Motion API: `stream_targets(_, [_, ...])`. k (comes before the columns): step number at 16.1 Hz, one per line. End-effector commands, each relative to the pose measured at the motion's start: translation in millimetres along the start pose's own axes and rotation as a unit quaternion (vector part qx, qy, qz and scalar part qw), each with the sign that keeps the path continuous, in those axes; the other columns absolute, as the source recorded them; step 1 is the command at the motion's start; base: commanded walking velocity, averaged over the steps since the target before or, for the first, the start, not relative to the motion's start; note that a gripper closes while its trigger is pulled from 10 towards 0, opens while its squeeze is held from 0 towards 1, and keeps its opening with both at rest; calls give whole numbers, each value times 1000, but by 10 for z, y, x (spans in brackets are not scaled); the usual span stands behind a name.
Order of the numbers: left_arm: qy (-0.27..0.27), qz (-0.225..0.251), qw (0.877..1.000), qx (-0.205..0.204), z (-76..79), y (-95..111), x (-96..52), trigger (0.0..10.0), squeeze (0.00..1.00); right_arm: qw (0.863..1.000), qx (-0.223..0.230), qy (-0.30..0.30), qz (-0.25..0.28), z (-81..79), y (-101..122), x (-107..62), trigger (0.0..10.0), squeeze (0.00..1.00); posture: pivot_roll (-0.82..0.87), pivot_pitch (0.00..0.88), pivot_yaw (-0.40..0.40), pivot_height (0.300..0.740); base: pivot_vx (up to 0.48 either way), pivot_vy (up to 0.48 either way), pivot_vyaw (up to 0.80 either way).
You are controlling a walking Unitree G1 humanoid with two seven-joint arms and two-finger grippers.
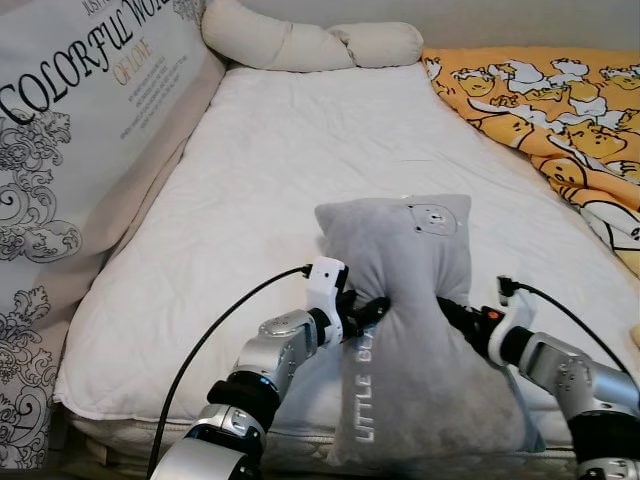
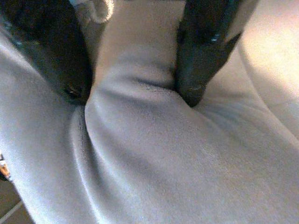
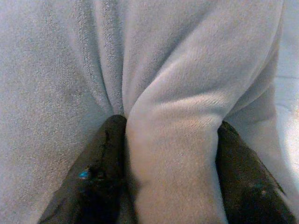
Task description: Clean up the room
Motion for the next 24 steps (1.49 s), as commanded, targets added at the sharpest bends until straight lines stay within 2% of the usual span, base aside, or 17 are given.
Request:
stream_targets(1, [-3, 4, 1000, 14, 46, 80, 48, 0, 0, 999, 4, 4, -43, -99, -241, 120, 0, 0, -19, 0, 28, 740, 0, 0, 0])
stream_targets(3, [6, 12, 1000, 22, 15, 143, 39, 0, 0, 999, 25, 6, -29, -197, -170, 158, 0, 0, -12, 0, 27, 740, 0, 0, 0])
stream_targets(6, [14, 18, 999, 30, -29, 216, 36, 0, 0, 999, 21, 7, -24, -324, -93, 200, 0, 0, -19, 0, 35, 740, 0, 0, 0])
stream_targets(9, [19, 34, 998, 39, -69, 366, 26, 0, 0, 999, 22, 21, 20, -521, 110, 225, 0, 0, -27, 0, 39, 740, 0, 0, 0])
stream_targets(11, [22, 50, 997, 52, -94, 490, -13, 0, 0, 998, 20, 37, 39, -681, 204, 243, 0, 0, -30, 0, 41, 740, 0, 0, 0])
stream_targets(12, [34, 61, 996, 60, -131, 563, -52, 0, 0, 997, 17, 56, 46, -818, 242, 244, 0, 0, -22, 0, 39, 740, 0, 0, 0])
stream_targets(13, [38, 64, 995, 63, -143, 585, -66, 0, 0, 997, 16, 62, 48, -860, 252, 242, 0, 0, -22, 0, 39, 740, 0, 0, 0])
stream_targets(14, [42, 80, 993, 76, -179, 683, -157, 0, 0, 995, 0, 76, 58, -1016, 300, 241, 0, 0, -20, 0, 40, 740, 0, 0, 0])
stream_targets(15, [49, 100, 990, 89, -215, 796, -274, 0, 0, 993, -8, 92, 71, -1172, 355, 238, 4078, 0, -17, 0, 41, 740, 0, 0, 0])
stream_targets(16, [58, 120, 986, 100, -239, 911, -398, 0, 0, 992, -13, 95, 80, -1254, 385, 232, 10000, 0, -12, 0, 42, 740, 0, 0, 0])
stream_targets(19, [103, 152, 974, 134, -295, 1102, -720, 0, 0, 993, -23, 82, 86, -1333, 358, 240, 10000, 0, 3, 0, 42, 740, 0, 0, 0])
stream_targets(20, [120, 153, 972, 136, -320, 1110, -797, 0, 0, 992, -17, 80, 93, -1348, 370, 234, 10000, 0, 4, 0, 43, 740, 0, 0, 0])
stream_targets(21, [136, 149, 970, 132, -353, 1094, -844, 0, 0, 992, -30, 69, 102, -1338, 396, 228, 10000, 0, 4, 0, 45, 740, 0, 0, 0])
stream_targets(22, [158, 129, 969, 137, -407, 1010, -932, 3686, 0, 989, -69, 25, 126, -1271, 473, 209, 10000, 0, 0, 0, 47, 740, 0, 0, 0])
stream_targets(23, [169, 120, 967, 150, -416, 983, -974, 10000, 0, 985, -86, 0, 146, -1233, 523, 184, 10000, 0, -1, 0, 48, 740, 0, 0, 0])
stream_targets(24, [180, 122, 962, 163, -419, 999, -993, 10000, 0, 983, -86, -10, 160, -1215, 546, 165, 10000, 0, -1, 0, 51, 740, 0, 0, 0])
Point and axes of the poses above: a point about 5 cm out from each wrist's last joint towards the gripper, its own x axis pointing out of the wrist towards the gripper, its own y axis along the axis of the wrist's last joint, z = x × y, the point moved 5 cm from there along x, pointing out of the wrist towards the gripper, and after that the axes turned 5 degrees about x, right-handed, at the moved point
